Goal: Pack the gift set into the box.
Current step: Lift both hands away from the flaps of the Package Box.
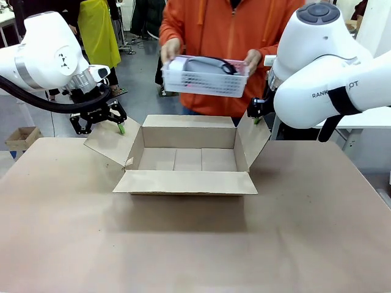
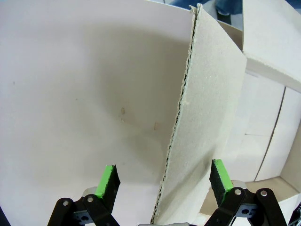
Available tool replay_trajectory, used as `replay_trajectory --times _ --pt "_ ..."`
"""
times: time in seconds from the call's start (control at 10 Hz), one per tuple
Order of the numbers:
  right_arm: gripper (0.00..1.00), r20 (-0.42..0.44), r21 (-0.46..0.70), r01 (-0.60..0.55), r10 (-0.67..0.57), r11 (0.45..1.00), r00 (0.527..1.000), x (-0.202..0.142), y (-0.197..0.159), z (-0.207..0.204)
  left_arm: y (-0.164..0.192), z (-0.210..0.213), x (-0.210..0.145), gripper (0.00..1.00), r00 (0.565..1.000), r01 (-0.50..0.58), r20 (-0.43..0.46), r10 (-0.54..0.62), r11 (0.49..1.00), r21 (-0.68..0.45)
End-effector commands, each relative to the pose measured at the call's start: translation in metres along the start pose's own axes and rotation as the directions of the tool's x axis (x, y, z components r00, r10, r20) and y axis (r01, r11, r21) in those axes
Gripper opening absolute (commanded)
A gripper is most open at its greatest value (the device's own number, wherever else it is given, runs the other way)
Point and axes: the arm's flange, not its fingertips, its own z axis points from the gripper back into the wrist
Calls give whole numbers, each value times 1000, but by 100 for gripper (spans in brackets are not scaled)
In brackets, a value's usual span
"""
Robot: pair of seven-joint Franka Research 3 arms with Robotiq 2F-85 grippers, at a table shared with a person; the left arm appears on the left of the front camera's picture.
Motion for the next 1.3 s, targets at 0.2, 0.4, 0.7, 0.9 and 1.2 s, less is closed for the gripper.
replay_trajectory --times 0.2,0.4,0.7,0.9,1.2 --pt "100 17 -20 21 -21 1000 1000 2 4 -2 -1 3 -1 100 1000 -13 5 13 1000 12" --pt "100 17 -20 21 -21 1000 1000 2 4 -2 -1 3 -1 100 1000 -13 5 13 1000 12" --pt "100 17 -20 21 -21 1000 1000 2 4 -2 -1 3 -1 100 1000 -13 5 13 1000 12" --pt "100 17 -20 21 -21 1000 1000 2 4 -2 -1 3 -1 100 1000 -13 5 13 1000 12" --pt "100 17 -20 21 -21 1000 1000 2 4 -2 -1 3 -1 100 1000 -13 5 13 1000 12"
